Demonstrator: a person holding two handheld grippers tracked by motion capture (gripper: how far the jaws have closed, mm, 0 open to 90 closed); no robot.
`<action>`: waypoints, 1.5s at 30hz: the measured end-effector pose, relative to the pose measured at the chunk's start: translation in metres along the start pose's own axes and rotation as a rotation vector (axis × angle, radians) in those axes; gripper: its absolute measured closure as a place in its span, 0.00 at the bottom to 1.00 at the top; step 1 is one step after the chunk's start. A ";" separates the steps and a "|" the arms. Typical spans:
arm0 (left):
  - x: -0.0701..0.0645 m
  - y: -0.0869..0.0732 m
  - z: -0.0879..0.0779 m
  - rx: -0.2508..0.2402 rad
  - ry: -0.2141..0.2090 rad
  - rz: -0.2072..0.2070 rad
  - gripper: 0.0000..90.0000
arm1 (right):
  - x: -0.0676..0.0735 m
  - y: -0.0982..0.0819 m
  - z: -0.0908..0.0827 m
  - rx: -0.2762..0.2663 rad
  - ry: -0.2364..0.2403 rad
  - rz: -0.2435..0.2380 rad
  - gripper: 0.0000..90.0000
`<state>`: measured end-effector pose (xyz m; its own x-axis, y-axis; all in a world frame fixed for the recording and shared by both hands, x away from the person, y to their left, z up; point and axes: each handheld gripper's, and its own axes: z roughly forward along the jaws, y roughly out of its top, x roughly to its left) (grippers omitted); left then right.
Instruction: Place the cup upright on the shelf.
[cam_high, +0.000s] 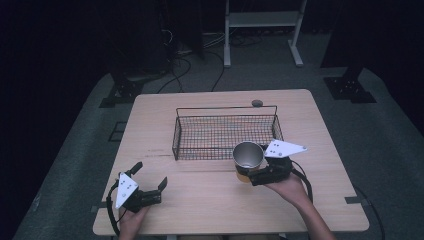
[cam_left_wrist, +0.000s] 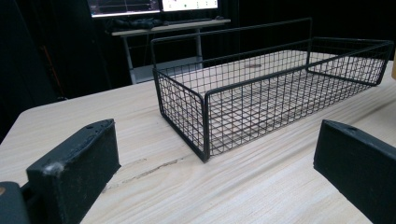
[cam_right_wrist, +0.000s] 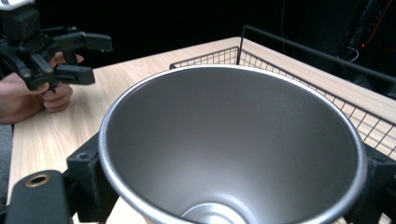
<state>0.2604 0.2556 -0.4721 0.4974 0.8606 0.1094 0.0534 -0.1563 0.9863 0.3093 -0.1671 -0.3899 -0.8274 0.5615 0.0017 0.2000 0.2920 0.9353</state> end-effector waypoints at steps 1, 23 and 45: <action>0.000 0.000 0.000 0.000 0.000 0.000 0.00 | -0.001 0.002 0.000 -0.003 0.004 0.001 0.13; 0.000 0.000 0.000 0.004 0.003 0.000 0.00 | -0.022 0.042 -0.001 -0.025 0.066 0.022 0.13; 0.000 0.000 0.000 0.002 0.003 -0.007 0.00 | -0.054 0.071 0.012 -0.011 0.074 0.044 0.13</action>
<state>0.2608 0.2559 -0.4720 0.4947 0.8629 0.1031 0.0582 -0.1513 0.9868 0.3749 -0.1671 -0.3277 -0.8548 0.5144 0.0683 0.2313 0.2598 0.9375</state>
